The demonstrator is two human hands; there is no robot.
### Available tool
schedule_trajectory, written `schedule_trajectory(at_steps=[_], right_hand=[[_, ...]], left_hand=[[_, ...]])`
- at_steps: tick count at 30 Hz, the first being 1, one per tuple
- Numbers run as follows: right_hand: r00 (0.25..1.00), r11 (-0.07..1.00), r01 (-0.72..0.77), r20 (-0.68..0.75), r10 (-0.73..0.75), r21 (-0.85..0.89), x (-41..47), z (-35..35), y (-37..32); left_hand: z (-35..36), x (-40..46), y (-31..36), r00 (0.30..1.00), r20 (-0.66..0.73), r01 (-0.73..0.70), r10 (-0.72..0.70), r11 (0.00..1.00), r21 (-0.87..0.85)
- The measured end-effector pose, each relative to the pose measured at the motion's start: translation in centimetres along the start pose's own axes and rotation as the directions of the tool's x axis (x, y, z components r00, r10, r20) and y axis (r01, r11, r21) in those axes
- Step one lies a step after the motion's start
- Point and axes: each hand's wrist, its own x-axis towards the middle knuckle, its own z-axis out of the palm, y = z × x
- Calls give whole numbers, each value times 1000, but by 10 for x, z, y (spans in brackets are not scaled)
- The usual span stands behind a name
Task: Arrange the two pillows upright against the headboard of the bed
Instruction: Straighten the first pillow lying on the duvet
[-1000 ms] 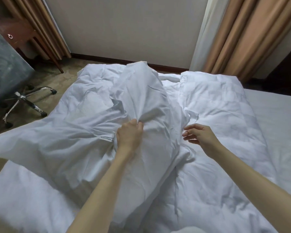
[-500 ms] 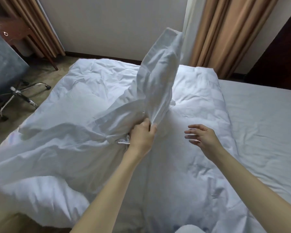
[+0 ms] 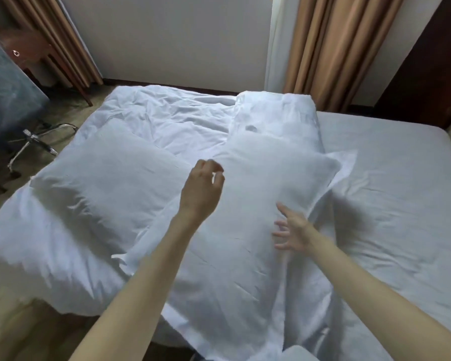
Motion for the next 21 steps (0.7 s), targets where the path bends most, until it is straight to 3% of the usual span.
schedule_trajectory(at_steps=[3,7,17,21], right_hand=[[998,999,-43,-44,44,24,2,-11,32],[993,997,-45,-108,51,59,5,-10,47],[899,992,-12,-434,65,124,39,0,49],[876,987,-12,-473,88,162,51,3,49]], left_hand=[[20,-12,-34,979,152,130,-137,990,59],[36,-14,-80,927,289,194,-239,965,175],[64,66,-170,808,425,273,-409,898,346],[73,93,-206,750,461,308,-474,867,391]])
